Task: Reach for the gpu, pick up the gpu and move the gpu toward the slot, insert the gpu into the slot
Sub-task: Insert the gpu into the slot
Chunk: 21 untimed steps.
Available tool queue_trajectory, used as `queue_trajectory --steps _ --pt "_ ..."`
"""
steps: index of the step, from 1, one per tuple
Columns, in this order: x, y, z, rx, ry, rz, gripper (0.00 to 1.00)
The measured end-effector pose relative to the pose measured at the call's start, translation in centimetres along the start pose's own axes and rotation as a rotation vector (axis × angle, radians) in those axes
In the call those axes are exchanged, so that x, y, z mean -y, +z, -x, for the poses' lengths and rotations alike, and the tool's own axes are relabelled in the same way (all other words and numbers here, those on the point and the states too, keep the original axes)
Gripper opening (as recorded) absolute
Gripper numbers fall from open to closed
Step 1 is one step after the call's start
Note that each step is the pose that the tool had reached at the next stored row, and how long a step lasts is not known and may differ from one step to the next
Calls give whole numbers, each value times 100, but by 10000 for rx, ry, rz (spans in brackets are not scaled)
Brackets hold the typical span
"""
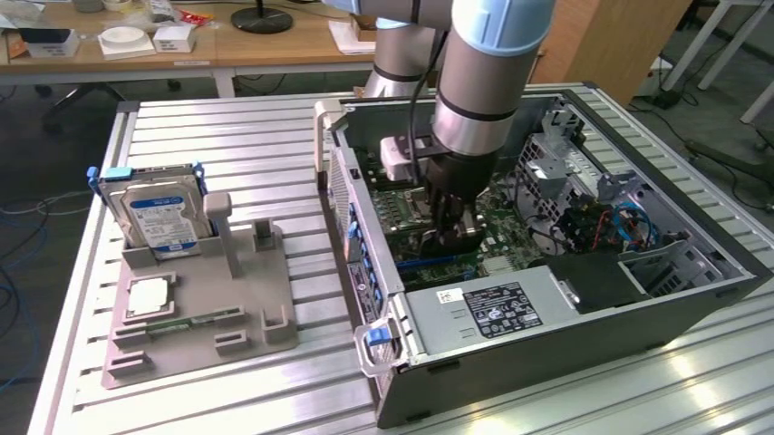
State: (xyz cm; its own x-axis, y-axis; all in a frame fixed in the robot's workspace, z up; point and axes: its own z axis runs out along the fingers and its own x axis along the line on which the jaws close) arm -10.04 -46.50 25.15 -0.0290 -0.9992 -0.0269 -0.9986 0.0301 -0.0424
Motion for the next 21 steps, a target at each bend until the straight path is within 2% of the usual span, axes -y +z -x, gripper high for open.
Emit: queue_trajectory --steps 21 --pt "-8 13 24 0 -5 0 26"
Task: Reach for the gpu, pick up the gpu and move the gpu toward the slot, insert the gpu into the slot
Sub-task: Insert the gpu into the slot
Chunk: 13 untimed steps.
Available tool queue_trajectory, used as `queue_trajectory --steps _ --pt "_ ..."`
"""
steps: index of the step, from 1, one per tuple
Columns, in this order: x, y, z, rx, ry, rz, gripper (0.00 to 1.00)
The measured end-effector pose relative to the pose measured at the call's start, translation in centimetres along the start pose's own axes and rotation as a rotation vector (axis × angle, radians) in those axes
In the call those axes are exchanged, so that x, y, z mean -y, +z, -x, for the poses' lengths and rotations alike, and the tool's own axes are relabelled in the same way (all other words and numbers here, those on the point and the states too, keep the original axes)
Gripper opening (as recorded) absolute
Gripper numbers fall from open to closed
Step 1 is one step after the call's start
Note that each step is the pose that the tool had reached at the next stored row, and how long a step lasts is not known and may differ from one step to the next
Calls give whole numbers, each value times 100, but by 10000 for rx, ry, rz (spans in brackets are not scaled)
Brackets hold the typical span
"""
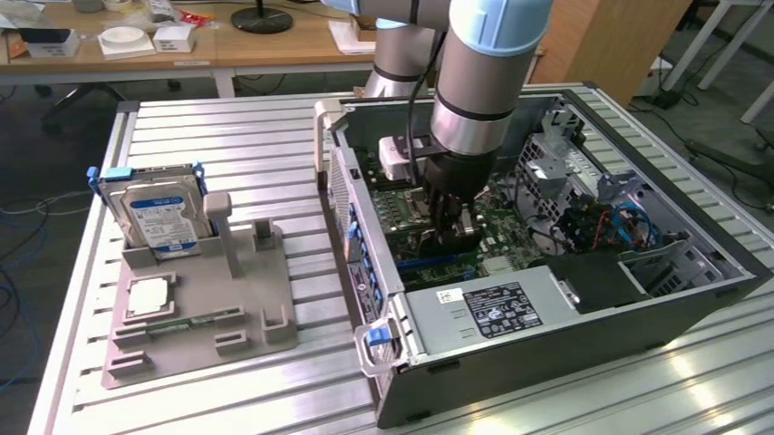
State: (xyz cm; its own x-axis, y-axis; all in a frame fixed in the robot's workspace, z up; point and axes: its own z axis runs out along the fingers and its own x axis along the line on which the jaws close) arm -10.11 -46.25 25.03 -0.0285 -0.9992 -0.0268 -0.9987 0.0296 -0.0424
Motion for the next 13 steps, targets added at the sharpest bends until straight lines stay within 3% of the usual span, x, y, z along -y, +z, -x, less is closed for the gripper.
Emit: queue_trajectory --steps 13 --pt "-1 12 0 0 0 0 26"
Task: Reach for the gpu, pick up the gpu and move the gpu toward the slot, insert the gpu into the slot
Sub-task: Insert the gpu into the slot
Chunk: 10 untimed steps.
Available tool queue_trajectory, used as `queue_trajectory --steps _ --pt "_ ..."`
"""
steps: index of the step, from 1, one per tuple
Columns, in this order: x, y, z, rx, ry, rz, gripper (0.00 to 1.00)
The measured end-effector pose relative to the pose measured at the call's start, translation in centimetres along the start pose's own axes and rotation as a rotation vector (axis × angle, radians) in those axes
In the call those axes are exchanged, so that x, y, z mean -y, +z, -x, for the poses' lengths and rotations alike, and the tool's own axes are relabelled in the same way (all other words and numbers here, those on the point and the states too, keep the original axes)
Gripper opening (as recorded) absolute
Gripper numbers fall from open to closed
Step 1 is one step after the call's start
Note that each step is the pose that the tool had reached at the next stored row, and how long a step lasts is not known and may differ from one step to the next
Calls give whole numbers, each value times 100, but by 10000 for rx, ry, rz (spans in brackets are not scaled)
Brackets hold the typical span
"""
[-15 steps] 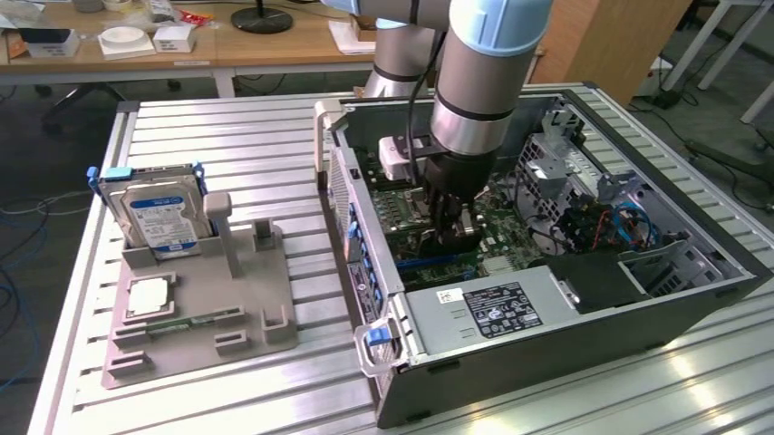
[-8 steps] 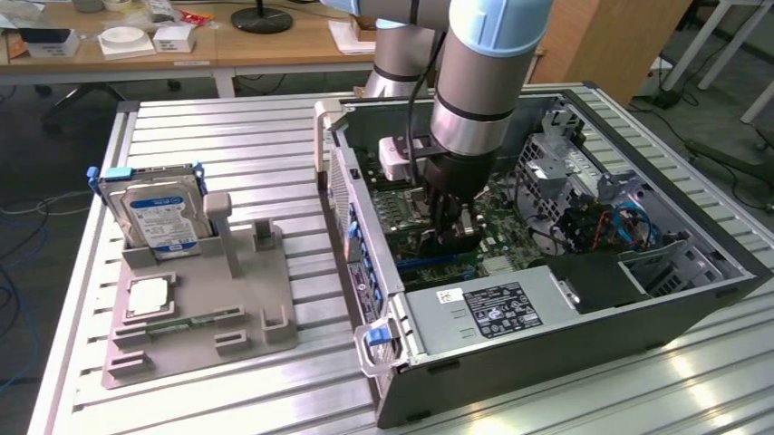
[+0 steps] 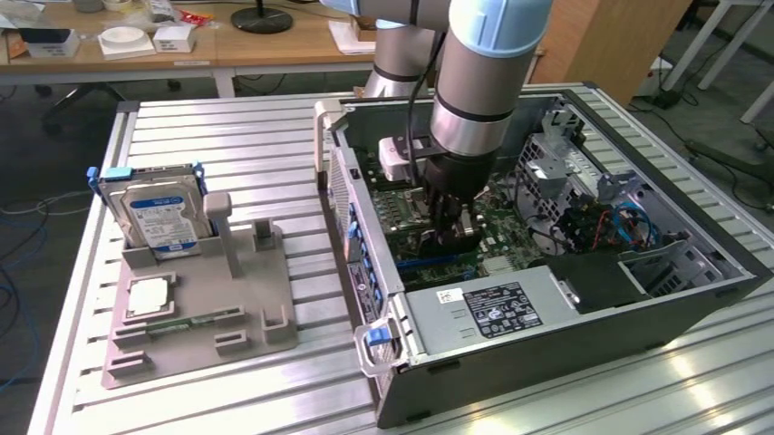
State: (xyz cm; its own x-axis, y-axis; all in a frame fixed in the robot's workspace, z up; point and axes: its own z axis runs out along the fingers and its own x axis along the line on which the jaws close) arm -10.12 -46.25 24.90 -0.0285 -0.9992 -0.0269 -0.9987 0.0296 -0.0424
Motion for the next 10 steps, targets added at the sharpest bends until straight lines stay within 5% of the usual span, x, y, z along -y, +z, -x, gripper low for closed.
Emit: queue_trajectory --steps 10 --pt "0 1 8 -1 0 0 26"
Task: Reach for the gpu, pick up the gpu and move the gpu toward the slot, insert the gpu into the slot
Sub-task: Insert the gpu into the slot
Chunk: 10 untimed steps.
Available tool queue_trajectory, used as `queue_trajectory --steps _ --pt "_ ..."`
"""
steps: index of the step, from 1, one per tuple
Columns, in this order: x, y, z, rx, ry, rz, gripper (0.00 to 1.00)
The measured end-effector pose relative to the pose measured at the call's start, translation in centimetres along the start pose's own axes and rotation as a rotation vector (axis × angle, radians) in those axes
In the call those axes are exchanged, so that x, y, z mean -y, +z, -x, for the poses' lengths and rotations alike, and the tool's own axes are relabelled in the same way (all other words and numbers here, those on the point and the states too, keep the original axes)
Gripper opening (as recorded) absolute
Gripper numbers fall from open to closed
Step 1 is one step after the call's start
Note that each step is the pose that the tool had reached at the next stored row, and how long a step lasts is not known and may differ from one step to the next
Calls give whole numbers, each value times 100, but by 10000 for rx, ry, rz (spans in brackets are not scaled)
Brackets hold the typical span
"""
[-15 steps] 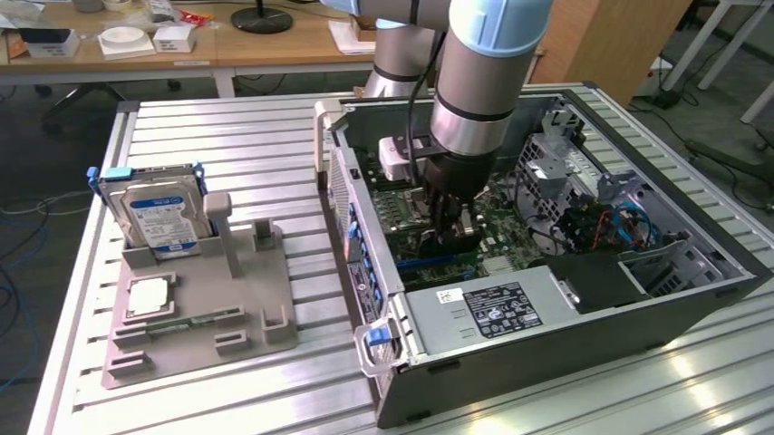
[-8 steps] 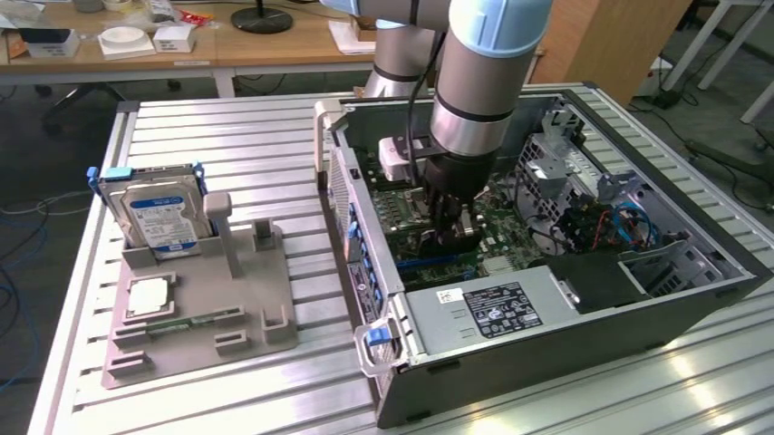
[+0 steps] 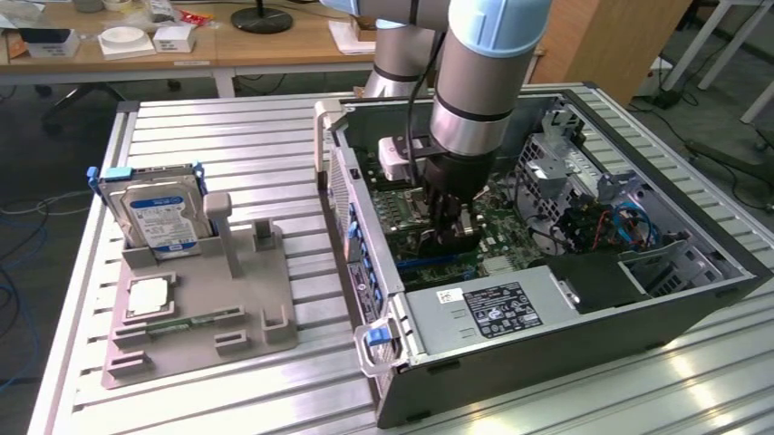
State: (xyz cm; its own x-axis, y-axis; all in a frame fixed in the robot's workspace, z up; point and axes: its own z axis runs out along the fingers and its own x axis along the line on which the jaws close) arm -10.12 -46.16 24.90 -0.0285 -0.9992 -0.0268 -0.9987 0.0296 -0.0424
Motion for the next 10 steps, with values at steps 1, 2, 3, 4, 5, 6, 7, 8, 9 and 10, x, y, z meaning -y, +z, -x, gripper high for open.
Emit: queue_trajectory --steps 1,2,3,4,5,6,7,8,9,10 --pt "0 4 0 0 0 0 26" --pt "0 10 0 0 0 0 26" --pt "-1 12 0 -1 0 1 26" --pt "-1 14 -1 -2 0 2 26" --pt "-1 16 -1 0 -1 1 26" --pt "-1 18 0 0 0 1 26" --pt "-1 19 -1 1 0 0 26" --pt "-1 19 -1 1 0 0 26" --pt "-1 19 -1 1 0 0 26" --pt "-1 20 0 2 0 0 26"
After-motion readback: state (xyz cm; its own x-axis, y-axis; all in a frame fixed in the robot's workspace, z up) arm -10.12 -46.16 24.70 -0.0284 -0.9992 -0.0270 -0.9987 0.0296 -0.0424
